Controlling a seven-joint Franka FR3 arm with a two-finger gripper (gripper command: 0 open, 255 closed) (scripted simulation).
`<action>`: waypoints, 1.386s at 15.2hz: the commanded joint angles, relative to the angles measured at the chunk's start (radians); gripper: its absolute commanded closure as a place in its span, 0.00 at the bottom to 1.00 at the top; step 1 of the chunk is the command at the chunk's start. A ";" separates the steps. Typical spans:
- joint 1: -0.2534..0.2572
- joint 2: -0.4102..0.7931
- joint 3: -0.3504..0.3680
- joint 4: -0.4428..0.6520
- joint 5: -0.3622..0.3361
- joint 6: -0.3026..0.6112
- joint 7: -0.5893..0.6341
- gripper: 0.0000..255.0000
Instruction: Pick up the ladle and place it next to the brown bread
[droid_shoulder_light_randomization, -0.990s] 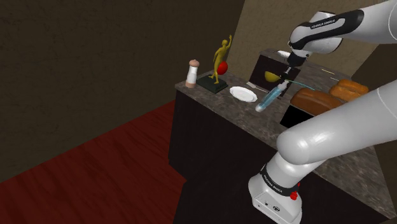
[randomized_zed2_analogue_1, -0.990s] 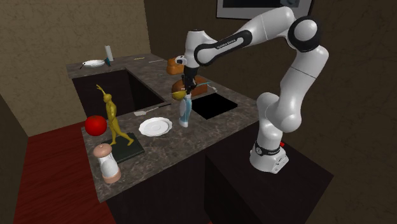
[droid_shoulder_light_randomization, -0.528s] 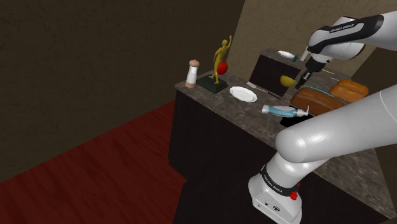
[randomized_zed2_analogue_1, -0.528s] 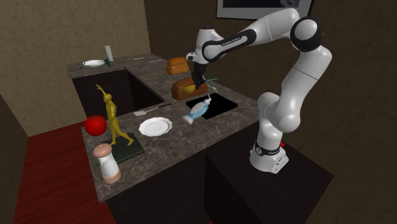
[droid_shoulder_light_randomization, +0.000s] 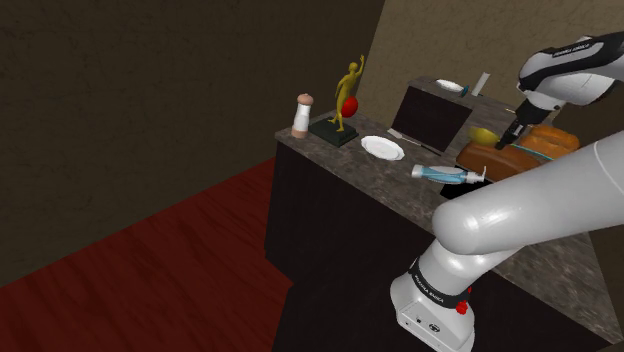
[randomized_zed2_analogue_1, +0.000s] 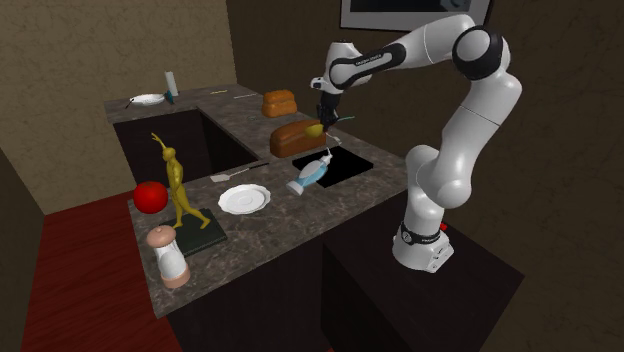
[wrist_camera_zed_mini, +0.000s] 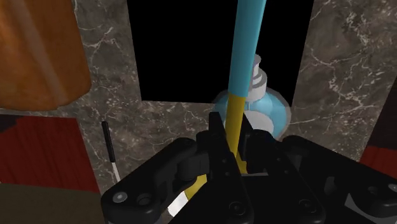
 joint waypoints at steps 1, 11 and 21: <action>0.004 0.013 -0.050 0.022 0.008 0.001 -0.055 1.00; 0.212 0.158 -0.491 0.230 0.153 -0.022 -0.386 1.00; 0.642 -0.039 -0.982 0.520 -0.007 -0.127 -0.453 1.00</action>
